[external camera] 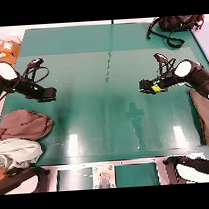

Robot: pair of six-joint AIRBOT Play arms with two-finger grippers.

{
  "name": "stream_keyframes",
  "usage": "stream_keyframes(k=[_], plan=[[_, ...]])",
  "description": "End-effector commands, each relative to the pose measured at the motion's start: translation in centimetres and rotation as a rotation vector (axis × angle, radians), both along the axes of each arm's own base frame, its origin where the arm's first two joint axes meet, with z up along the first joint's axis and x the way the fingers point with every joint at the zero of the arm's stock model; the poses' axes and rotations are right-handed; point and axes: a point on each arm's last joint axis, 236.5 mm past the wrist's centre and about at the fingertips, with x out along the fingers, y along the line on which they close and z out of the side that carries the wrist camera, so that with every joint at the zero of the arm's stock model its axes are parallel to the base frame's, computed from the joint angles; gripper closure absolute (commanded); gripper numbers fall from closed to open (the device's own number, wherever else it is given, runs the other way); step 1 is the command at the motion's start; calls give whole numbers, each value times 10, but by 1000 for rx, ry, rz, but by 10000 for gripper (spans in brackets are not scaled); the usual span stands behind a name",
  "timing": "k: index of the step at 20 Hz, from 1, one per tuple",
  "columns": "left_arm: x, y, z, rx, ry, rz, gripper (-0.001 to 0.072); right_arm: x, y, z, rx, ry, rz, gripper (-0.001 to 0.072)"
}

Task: Fold the shirts.

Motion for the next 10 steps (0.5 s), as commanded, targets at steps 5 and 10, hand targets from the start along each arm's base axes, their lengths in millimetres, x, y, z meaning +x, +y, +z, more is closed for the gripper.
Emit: stream_keyframes(k=[5,10], plan=[[-3,28,-8,121,20,29,87,0,0,0,0,0,1,696],[-62,137,-42,580,241,150,-10,0,0,0,0,0,1,696]])
